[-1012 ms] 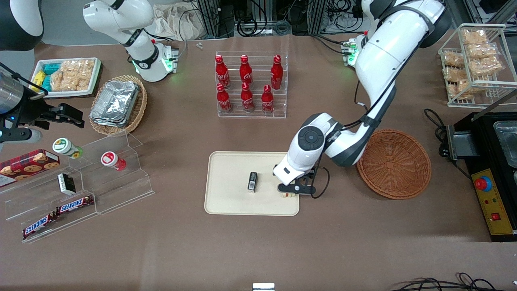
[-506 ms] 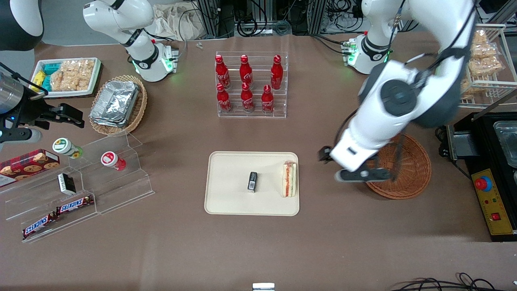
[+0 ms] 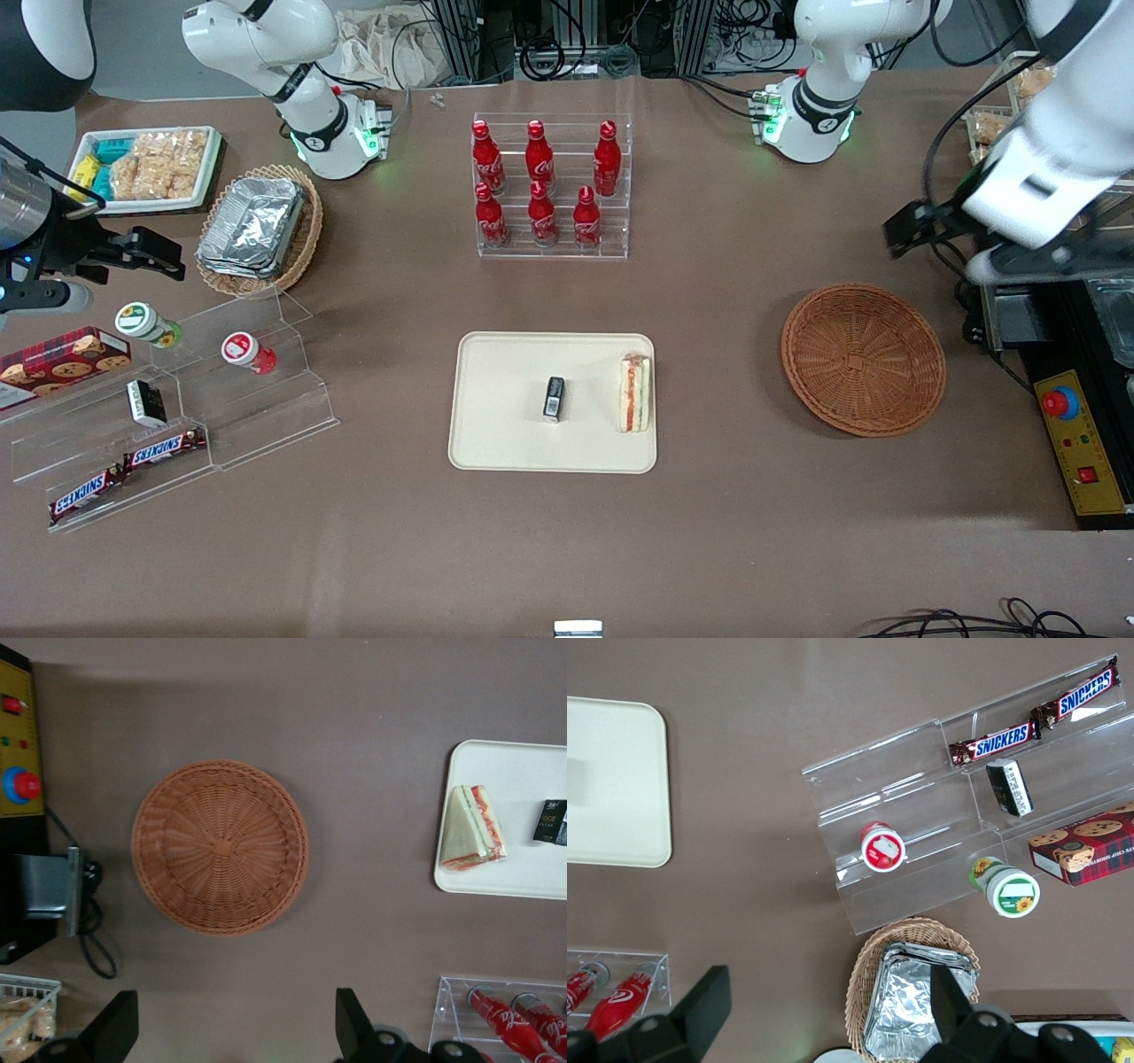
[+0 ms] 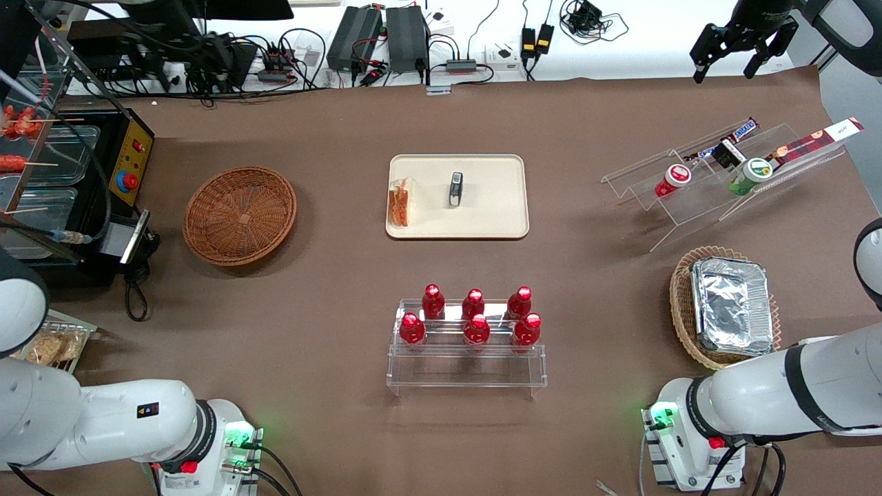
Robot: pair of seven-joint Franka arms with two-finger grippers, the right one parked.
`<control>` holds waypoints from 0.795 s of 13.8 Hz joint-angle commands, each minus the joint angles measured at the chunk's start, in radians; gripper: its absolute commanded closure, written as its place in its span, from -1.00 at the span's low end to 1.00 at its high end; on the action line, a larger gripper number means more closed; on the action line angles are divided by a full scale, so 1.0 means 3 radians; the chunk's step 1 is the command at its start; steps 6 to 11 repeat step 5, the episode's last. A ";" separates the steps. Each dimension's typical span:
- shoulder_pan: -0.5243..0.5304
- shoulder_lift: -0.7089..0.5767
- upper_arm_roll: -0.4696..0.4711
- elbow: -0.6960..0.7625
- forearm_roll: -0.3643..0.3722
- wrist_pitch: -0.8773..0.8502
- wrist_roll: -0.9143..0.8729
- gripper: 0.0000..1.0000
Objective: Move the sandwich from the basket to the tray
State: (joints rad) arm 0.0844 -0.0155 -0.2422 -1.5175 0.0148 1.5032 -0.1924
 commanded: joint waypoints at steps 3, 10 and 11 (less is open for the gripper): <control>-0.0557 -0.0214 0.0679 -0.0127 -0.0070 -0.0178 0.0192 -0.99; -0.0557 -0.0199 0.0659 -0.0132 -0.0075 -0.0178 0.0176 -0.99; -0.0557 -0.0199 0.0659 -0.0132 -0.0075 -0.0178 0.0176 -0.99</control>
